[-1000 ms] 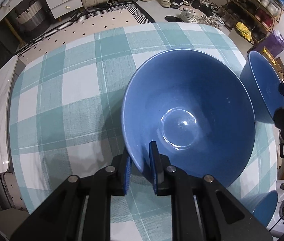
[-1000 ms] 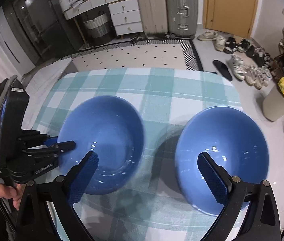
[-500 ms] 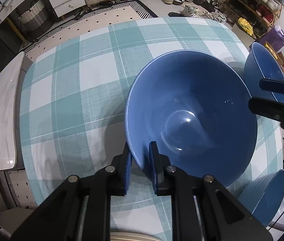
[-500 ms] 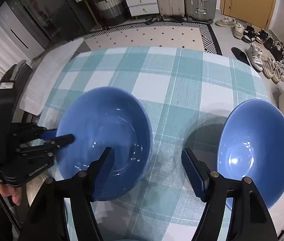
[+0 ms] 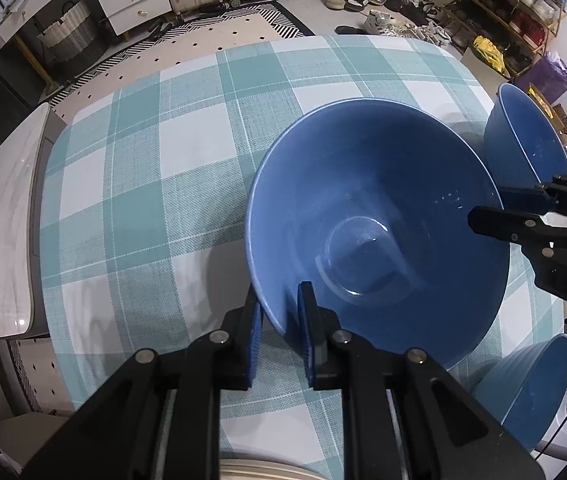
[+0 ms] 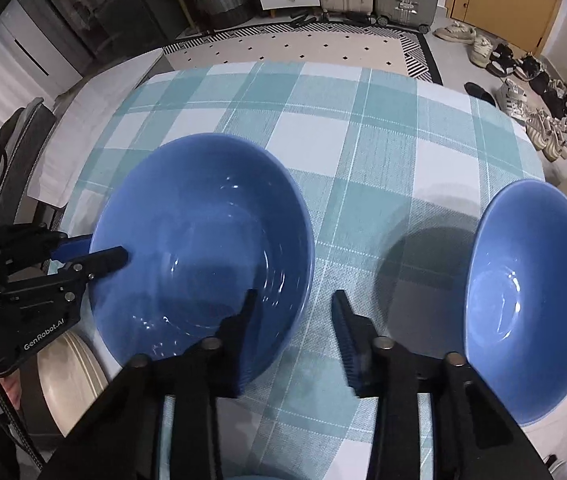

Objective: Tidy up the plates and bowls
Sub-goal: 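Lift the larger blue bowl with both tools and carry it toward the other bowl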

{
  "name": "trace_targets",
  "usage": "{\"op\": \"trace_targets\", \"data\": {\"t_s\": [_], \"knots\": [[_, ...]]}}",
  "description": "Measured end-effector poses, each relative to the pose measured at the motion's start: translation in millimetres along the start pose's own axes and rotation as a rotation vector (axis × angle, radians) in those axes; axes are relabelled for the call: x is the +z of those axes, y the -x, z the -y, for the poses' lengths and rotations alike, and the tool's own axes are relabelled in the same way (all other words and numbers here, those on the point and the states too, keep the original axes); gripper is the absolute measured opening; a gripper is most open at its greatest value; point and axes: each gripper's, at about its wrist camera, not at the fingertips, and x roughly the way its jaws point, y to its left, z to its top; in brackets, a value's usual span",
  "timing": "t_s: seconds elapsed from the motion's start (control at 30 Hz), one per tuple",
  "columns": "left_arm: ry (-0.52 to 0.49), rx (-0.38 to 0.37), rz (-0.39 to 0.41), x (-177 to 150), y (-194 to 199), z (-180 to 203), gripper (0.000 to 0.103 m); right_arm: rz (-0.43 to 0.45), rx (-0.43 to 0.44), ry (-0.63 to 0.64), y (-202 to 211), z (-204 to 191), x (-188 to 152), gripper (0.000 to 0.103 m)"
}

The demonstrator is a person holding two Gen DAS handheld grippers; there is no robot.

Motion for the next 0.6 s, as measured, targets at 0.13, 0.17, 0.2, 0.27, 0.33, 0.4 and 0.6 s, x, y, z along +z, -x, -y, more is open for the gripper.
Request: {"op": "trace_targets", "data": {"t_s": [0.13,0.17,0.2,0.27,0.33,0.4,0.6], "knots": [[-0.001,-0.017,0.009,-2,4,2,0.015,-0.006,0.011,0.007,1,-1,-3,0.018],[-0.003,-0.023,0.008,-3,5,3,0.015,-0.003,0.005,0.006,2,-1,-4,0.018],[-0.005,-0.025,0.007,-4,5,4,0.015,-0.005,0.003,0.002,2,-1,-6,0.018],[-0.014,-0.023,0.007,-6,6,9,0.015,-0.006,0.002,-0.010,3,2,-10,0.015],[-0.017,-0.029,0.000,-7,5,13,0.015,-0.008,-0.002,-0.016,5,4,-13,0.014],[-0.019,-0.048,-0.007,-10,5,18,0.015,-0.007,-0.010,-0.022,8,7,-18,0.014],[-0.057,-0.051,0.008,-19,11,37,0.015,-0.017,-0.018,-0.061,18,19,-35,0.014]]}}
